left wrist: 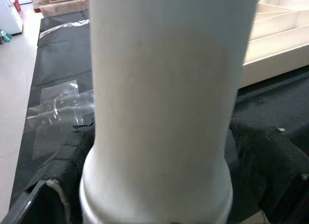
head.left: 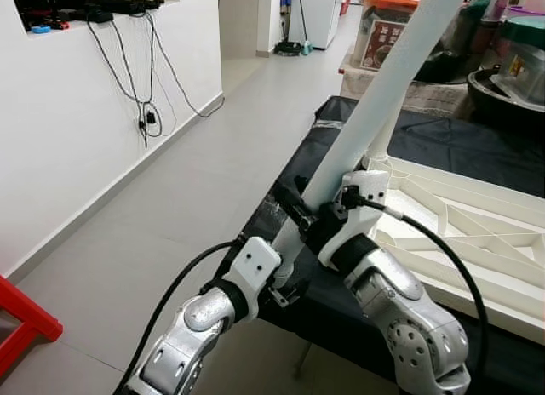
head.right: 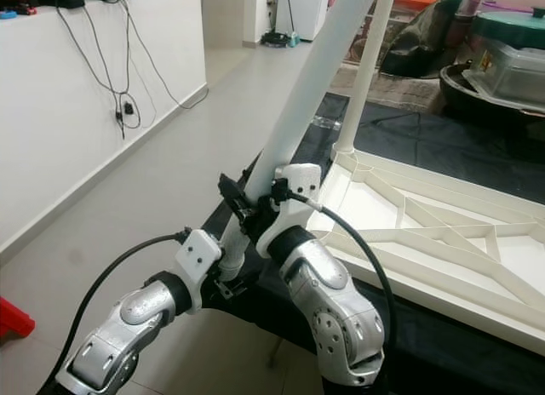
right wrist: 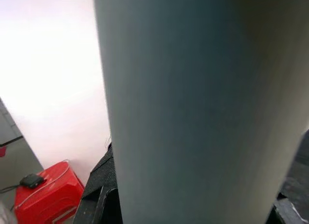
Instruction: Building children table
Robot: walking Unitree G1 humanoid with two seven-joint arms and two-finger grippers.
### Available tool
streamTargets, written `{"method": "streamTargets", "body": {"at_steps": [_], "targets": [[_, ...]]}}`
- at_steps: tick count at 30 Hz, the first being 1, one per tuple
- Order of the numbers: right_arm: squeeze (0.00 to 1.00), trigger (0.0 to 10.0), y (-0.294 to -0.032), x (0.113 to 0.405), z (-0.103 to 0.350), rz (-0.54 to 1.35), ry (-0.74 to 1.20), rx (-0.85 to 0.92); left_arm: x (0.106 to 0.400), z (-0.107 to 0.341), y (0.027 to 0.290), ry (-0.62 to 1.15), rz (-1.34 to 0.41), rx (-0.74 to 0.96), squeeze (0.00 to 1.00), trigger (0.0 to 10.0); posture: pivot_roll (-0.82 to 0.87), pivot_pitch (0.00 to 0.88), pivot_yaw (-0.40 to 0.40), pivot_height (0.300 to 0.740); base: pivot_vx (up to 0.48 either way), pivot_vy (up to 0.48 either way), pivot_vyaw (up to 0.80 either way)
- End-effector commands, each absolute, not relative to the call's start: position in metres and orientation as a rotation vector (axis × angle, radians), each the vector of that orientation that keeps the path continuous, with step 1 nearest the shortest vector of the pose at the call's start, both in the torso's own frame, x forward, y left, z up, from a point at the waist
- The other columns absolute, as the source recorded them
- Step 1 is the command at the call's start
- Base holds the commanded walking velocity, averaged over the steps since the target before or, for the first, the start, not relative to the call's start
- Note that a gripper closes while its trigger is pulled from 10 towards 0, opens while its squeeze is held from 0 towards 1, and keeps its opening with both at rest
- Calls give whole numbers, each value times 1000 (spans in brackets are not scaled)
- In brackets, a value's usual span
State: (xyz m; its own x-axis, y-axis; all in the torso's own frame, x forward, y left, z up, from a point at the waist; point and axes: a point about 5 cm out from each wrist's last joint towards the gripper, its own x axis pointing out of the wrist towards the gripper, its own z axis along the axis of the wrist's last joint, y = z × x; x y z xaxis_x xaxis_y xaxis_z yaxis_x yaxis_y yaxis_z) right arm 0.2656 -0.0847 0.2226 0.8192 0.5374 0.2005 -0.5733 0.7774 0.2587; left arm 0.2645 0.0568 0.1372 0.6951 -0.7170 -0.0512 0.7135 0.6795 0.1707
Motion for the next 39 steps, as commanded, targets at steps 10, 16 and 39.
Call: {"method": "streamTargets", "body": {"at_steps": [10,16,39], "targets": [[0,10000,-84,261,227,623,-132,327,262,126,58,14,-814,191,0,0,113,0,-47,740,0,0,0],[0,10000,-86,261,228,621,-134,322,263,125,59,14,-813,193,0,0,113,0,-47,740,0,0,0],[0,10000,-114,262,219,823,-98,145,252,116,80,108,-922,155,0,10000,125,0,-53,740,0,0,0]]}}
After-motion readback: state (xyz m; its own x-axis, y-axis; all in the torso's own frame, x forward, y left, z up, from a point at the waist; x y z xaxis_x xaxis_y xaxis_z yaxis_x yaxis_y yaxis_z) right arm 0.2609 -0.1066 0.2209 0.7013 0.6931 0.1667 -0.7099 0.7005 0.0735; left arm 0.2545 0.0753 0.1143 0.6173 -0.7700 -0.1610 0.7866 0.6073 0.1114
